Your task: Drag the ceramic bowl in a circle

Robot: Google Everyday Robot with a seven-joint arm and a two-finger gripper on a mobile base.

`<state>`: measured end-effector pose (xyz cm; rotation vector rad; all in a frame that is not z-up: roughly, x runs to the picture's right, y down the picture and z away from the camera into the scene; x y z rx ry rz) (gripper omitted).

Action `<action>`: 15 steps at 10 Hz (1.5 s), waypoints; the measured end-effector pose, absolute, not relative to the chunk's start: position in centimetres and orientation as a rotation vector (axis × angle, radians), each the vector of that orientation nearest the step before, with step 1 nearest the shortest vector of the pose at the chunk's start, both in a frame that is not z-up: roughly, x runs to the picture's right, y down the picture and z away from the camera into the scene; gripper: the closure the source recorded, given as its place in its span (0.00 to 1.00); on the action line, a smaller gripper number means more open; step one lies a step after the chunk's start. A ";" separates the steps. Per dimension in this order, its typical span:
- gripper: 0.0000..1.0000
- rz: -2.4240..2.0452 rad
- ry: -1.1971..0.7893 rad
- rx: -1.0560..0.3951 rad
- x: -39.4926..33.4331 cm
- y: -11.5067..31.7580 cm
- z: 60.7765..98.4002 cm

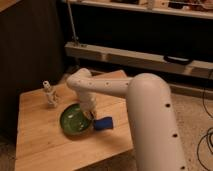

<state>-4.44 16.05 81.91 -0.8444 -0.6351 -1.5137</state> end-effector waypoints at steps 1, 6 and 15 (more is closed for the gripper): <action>1.00 -1.508 -0.648 -0.834 -2.9 16.1 80.5; 1.00 -1.559 -0.835 -0.848 -3.1 21.6 72.3; 1.00 -1.604 -1.151 -0.760 -17.3 27.1 72.9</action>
